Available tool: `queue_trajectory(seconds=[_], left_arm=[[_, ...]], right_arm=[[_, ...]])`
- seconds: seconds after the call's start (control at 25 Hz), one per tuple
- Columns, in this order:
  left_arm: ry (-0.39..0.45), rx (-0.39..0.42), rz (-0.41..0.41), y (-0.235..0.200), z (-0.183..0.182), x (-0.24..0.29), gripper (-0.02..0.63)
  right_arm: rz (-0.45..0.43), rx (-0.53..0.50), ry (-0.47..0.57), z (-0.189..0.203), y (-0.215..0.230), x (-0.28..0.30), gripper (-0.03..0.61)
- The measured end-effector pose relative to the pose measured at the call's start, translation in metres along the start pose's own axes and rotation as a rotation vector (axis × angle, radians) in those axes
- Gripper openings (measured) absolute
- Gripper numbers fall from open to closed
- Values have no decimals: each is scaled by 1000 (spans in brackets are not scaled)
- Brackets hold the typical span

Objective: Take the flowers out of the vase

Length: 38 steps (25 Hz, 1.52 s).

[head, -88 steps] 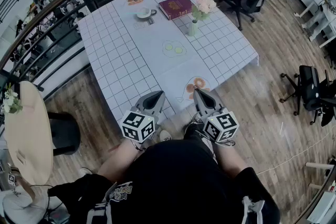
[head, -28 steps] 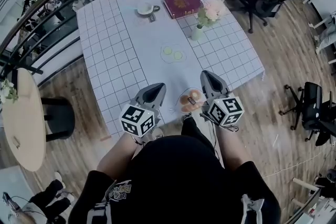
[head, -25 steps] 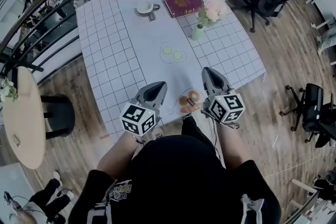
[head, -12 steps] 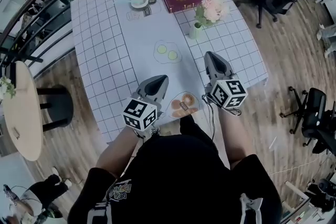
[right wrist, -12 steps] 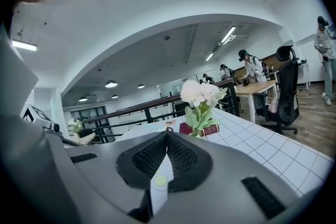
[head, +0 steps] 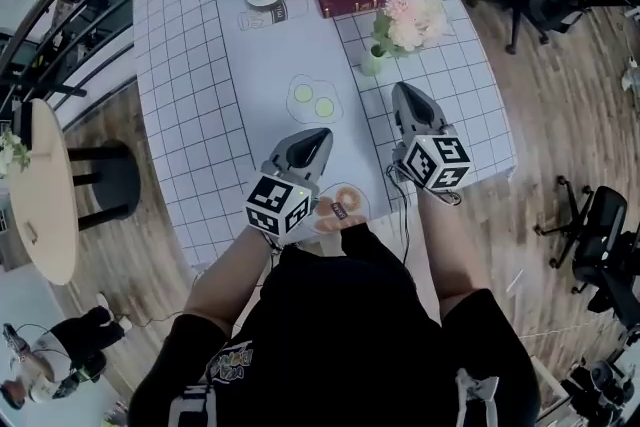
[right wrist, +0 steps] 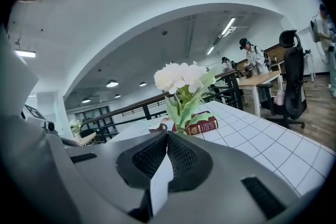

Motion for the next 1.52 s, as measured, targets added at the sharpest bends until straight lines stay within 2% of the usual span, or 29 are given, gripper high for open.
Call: queue_trajectory(seconds=[0.28,0.32,0.4,0.68,0.76,0.84,1.04,1.32,1.36,1.52], left_arm=[[11,19,-43,-8,-4,37,8],[13,21,-53,-10,-4,41,8],[15,27,-73,-12,-4,47,8],[21,33,-120,-19,0,60,11],[16,25,-128,-20,3,61,43],[10,20,-130,-21,5,62,100],[-1,40,-124,-28,6,68,147],[-44,143,-70,-47,-6,100,218],[-52,159,-65,-51,-8,106,224],[-75,199,-41,-65,-12,130,250]], right_arm=[[-47,3,-31,5,22,30,29],[-56,8,-36,6,24,33,45],[-71,20,-44,8,28,41,137],[-128,63,-57,7,33,70,218],[-133,78,-64,6,33,78,233],[-137,82,-62,4,32,84,235],[-161,41,-48,-1,31,95,235],[-171,8,-49,-3,33,102,233],[-173,2,-49,-4,32,102,227],[-176,-36,-43,-7,31,101,135]])
Point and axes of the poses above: the fingertips, and each gripper's own axes: x forward along the fingers, y to its right, z out of its underside, the point moved 8 cm from there along -x, backward along the fingers, and after that the axes turned 9 degrees about z, right-handed, at the moved point
